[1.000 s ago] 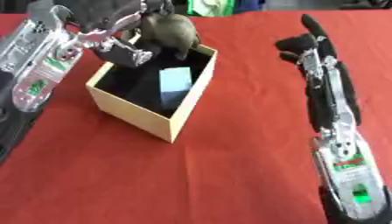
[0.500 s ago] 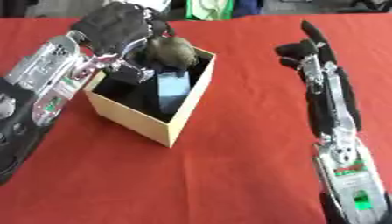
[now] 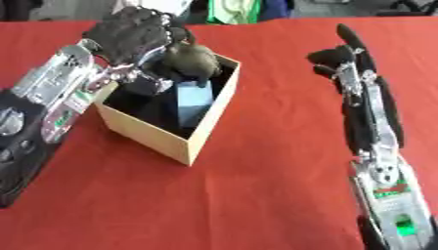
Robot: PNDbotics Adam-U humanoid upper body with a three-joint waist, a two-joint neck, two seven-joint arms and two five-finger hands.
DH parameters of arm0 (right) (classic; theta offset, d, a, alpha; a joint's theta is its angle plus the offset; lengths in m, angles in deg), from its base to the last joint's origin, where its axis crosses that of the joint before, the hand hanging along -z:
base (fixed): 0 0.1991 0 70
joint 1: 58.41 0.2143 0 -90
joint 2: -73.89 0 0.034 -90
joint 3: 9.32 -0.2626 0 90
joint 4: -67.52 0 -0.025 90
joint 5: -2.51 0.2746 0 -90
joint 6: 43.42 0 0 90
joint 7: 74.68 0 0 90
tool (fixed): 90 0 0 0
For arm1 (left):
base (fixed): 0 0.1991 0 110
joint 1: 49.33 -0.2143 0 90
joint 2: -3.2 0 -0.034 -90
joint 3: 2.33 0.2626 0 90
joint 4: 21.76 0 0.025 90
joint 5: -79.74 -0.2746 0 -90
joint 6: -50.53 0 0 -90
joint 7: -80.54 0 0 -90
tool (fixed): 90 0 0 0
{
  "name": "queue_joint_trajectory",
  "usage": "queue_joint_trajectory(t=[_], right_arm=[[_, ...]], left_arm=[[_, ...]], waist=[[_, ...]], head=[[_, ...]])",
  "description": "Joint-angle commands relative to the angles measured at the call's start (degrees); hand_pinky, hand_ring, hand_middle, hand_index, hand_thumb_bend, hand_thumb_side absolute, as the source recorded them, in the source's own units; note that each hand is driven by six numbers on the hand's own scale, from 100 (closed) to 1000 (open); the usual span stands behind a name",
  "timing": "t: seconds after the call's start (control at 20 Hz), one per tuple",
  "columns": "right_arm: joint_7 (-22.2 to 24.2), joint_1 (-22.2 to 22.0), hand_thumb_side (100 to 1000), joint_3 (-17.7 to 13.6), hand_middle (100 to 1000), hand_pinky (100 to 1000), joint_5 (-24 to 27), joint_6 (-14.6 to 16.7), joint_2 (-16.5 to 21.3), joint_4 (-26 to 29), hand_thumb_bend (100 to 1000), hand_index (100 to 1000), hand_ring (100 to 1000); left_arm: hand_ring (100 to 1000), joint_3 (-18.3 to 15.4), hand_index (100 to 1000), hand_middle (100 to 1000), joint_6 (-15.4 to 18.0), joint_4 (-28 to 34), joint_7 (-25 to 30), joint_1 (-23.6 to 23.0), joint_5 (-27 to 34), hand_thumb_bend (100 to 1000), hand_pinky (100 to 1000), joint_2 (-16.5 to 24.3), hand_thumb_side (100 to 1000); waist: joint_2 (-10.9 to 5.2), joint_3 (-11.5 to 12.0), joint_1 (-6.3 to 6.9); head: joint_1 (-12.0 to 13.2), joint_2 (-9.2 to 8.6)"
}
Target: Pick up objects on the table and place them in the box.
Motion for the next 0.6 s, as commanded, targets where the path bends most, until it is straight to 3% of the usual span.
queue_joint_trajectory(t=[0.05,0.1,0.15,0.25,0.4,0.6], right_arm=[[-0.2,0.7,923,0.0,653,809,0.2,0.0,0.4,1.4,100,1000,793],[-0.2,0.7,923,0.0,653,809,0.2,0.0,0.4,1.4,100,1000,793],[-0.2,0.7,923,0.0,653,808,0.2,0.0,0.4,1.4,100,1000,793],[-0.2,0.6,922,0.1,653,808,0.2,0.0,0.3,1.4,100,1000,793],[-0.1,0.6,922,0.1,653,808,0.3,-0.1,0.2,1.4,100,1000,793],[-0.1,0.5,923,0.2,652,808,0.3,-0.1,0.1,1.4,100,1000,793]], left_arm=[[895,-0.6,829,816,-0.3,0.3,2.1,0.6,-0.9,390,752,0.6,512],[920,-0.7,852,843,-0.3,0.5,2.9,0.6,-1.1,514,772,0.6,622],[935,-0.9,864,858,-0.2,0.6,3.8,0.7,-1.3,596,784,0.7,677],[945,-1.3,874,871,0.2,1.1,5.4,0.9,-1.7,668,788,1.0,723],[946,-1.9,873,871,0.6,2.3,6.8,0.9,-2.1,657,788,1.3,726],[928,-2.5,858,854,0.5,5.2,6.3,1.0,-1.2,538,771,2.0,689]], waist=[[-1.17,0.0,-0.13],[-1.21,0.0,-0.14],[-1.27,0.0,-0.15],[-1.40,0.1,-0.16],[-1.58,0.1,-0.17],[-1.76,0.2,-0.10]], head=[[0.2,-0.56],[0.3,-0.54],[0.3,-0.51],[0.3,-0.50],[0.2,-0.54],[0.1,-0.66]])
